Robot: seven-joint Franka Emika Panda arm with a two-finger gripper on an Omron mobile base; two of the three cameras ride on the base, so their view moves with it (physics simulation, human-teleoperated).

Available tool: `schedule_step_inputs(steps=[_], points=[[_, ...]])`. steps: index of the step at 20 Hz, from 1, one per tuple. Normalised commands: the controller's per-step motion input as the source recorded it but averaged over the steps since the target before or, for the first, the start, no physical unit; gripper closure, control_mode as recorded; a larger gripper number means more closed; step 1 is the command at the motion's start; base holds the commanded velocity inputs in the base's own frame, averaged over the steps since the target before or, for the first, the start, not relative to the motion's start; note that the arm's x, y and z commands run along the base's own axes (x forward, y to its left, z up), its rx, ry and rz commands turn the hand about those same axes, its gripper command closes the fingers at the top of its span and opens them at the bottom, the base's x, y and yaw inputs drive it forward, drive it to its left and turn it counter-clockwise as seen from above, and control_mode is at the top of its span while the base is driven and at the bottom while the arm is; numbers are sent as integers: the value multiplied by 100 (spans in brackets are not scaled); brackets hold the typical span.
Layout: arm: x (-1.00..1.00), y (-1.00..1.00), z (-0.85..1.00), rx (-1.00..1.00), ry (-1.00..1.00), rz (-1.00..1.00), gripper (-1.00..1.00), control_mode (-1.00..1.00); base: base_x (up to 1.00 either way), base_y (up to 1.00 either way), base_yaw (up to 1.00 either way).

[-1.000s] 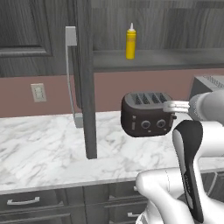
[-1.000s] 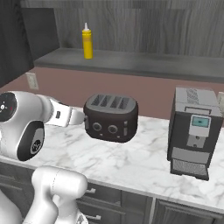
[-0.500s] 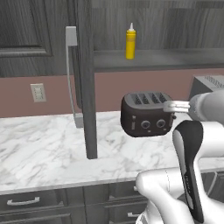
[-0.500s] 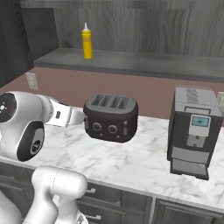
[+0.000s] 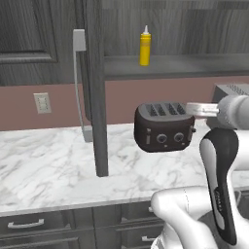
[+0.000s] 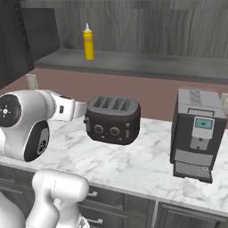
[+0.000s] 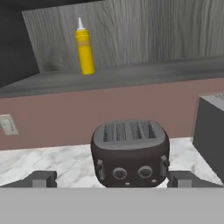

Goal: Take 2 condiments from the cabinet and move them on the counter near the stove.Make sure the condiments are lined up with each other, next to each other.

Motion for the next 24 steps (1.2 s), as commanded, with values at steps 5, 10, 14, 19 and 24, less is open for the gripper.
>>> schedule_step_inputs(steps=[5, 10, 14, 19, 24], points=[[19, 0, 42, 0, -1, 0, -100, -100, 0, 0, 0], [23, 3, 45, 0, 11, 0, -100, -100, 0, 0, 0], [31, 1, 7, -2, 2, 0, -100, -100, 0, 0, 0], [36, 10, 0, -3, -3, 4, -100, -100, 0, 0, 0], [32, 20, 1, -3, -6, 5, -100, -100, 0, 0, 0]])
